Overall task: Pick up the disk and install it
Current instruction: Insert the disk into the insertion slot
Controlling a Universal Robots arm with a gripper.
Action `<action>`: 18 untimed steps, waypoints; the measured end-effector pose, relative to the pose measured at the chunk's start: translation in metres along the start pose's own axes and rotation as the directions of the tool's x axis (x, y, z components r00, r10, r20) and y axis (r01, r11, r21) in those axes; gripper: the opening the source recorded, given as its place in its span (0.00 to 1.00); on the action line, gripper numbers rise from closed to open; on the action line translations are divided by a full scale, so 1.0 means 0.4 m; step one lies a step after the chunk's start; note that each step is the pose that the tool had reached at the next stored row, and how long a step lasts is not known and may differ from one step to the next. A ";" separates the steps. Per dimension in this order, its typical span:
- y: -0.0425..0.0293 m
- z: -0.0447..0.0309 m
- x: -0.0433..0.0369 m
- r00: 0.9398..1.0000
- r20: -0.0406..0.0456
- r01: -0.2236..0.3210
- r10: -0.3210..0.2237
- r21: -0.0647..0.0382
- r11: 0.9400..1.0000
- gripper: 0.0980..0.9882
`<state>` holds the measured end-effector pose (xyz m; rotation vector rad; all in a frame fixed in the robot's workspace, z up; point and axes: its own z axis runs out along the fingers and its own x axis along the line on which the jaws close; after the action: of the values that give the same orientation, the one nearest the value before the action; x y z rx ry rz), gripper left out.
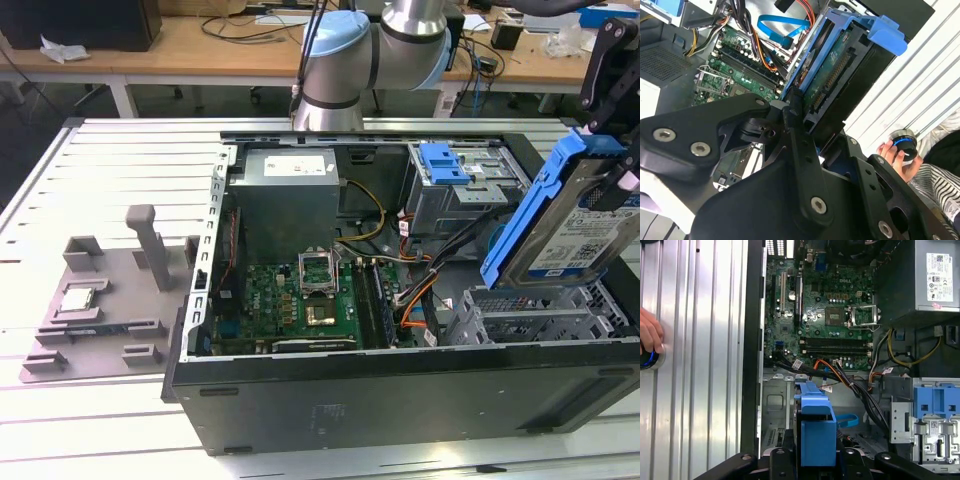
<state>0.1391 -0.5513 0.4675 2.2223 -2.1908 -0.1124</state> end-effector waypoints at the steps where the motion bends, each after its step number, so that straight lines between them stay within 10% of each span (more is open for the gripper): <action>1: 0.000 0.001 0.000 1.000 0.000 0.000 0.000 0.000 1.000 0.30; 18: -0.005 0.080 0.003 0.998 -0.014 -0.059 0.059 0.002 0.998 0.30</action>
<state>0.1389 -0.5513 0.4353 2.1503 -2.2470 -0.0934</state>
